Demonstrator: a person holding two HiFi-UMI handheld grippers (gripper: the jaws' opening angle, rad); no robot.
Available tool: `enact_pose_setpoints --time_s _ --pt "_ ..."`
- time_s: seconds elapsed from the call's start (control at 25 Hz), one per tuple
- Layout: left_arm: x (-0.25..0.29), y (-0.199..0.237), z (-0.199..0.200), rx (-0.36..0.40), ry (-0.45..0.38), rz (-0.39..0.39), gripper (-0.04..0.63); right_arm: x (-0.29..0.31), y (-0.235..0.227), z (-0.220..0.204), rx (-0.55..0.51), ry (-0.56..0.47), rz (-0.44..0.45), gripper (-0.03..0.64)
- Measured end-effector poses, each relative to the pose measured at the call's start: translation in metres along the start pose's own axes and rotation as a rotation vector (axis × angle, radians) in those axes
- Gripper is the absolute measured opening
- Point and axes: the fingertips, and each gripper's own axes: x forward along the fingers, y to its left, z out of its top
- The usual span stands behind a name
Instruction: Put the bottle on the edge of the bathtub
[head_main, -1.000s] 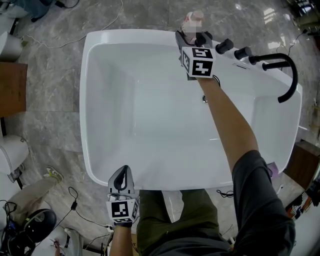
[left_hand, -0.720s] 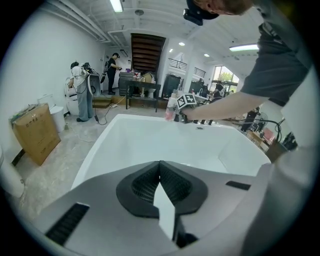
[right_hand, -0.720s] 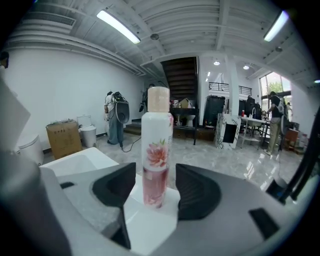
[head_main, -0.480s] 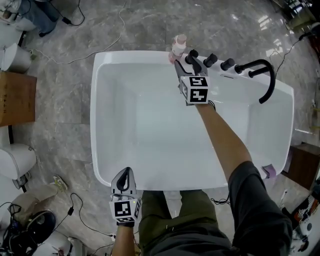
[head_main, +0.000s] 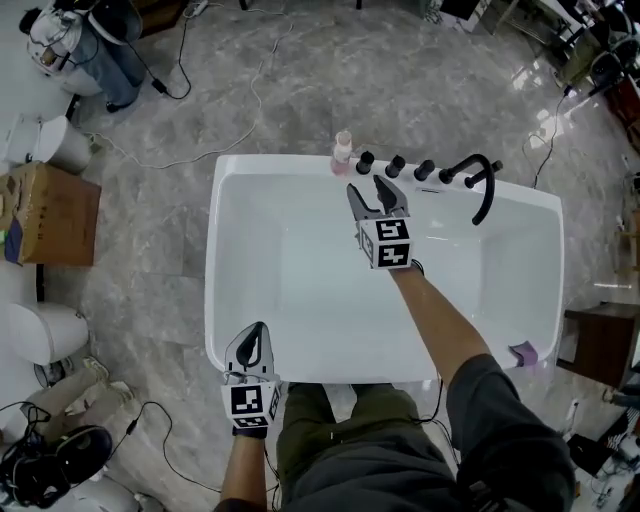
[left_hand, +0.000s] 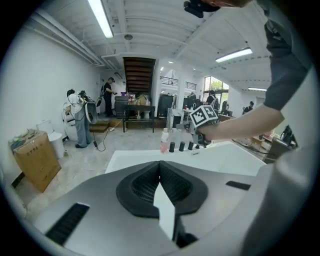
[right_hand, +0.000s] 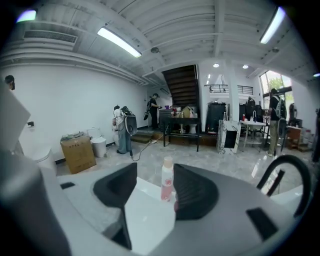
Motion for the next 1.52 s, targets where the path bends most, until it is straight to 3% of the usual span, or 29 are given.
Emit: enact_pose_setpoints --time_s 0.76,1.16,1.52 --pt "-0.062 -0.039 0.134 0.045 -0.197 -0.048 0.003 -0.182 0.052 0.098 -0.034 -0.094 0.033 0.075" --pt "-0.092 -0.056 0.158 0.054 -0.251 -0.082 0.003 -0.258 0.068 0.121 -0.058 -0.14 0.031 0.022" --pt "-0.123 -0.076 0.158 0.083 -0.268 -0.134 0.003 -0.321 0.091 0.112 -0.059 -0.138 0.058 0.002"
